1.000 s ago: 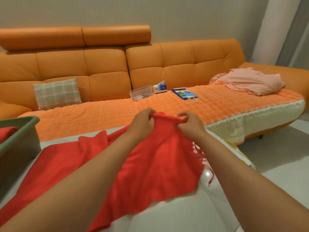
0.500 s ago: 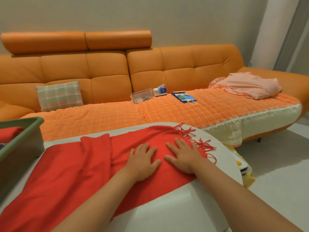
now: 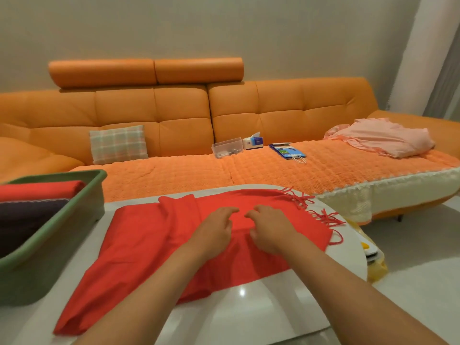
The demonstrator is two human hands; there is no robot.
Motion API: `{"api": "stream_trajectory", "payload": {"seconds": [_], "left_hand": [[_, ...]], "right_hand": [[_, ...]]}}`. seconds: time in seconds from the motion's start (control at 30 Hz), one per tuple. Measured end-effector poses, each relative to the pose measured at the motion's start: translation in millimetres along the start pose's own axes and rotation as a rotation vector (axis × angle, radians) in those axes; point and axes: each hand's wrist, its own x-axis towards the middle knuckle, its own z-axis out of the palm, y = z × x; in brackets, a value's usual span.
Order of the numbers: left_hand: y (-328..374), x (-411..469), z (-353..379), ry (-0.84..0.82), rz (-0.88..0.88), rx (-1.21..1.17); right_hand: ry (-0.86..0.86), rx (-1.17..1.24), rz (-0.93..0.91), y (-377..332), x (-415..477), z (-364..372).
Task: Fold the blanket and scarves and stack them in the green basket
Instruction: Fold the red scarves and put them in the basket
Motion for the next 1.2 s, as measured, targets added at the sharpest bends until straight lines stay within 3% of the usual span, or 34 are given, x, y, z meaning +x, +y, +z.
{"api": "stream_trajectory", "payload": {"seconds": [0.2,0.33,0.43,0.6,0.83,0.97,1.07,1.2], "left_hand": [[-49,-72,-69,0.205,0.043,0.081],[-79,-135,-97,0.116,-0.017,0.145],[-90,-168,-113,-0.003,-0.084,0.209],[-98,-197,-133,-0.159,-0.136,0.296],[-105,-216,-141,-0.029,-0.121,0.341],[-94,-222,-146,-0.213,-0.193,0.360],[-92,-217,-148,-0.247,-0.272,0.339],[-95,-186,-150,-0.069,-0.276,0.283]], "right_hand": [[-0.088,0.327,-0.251,-95,-14,-13],[-0.234,0.257,-0.362,-132,-29,-12],[-0.235,0.173,-0.398,-136,-35,-6],[-0.047,0.145,-0.375,-130,-40,-4],[0.032,0.026,-0.316,-115,-41,-22],[-0.257,-0.166,-0.278,-112,-49,-15],[-0.406,-0.106,-0.169,-117,-49,-19],[-0.152,0.019,-0.101,-128,-28,-26]]}}
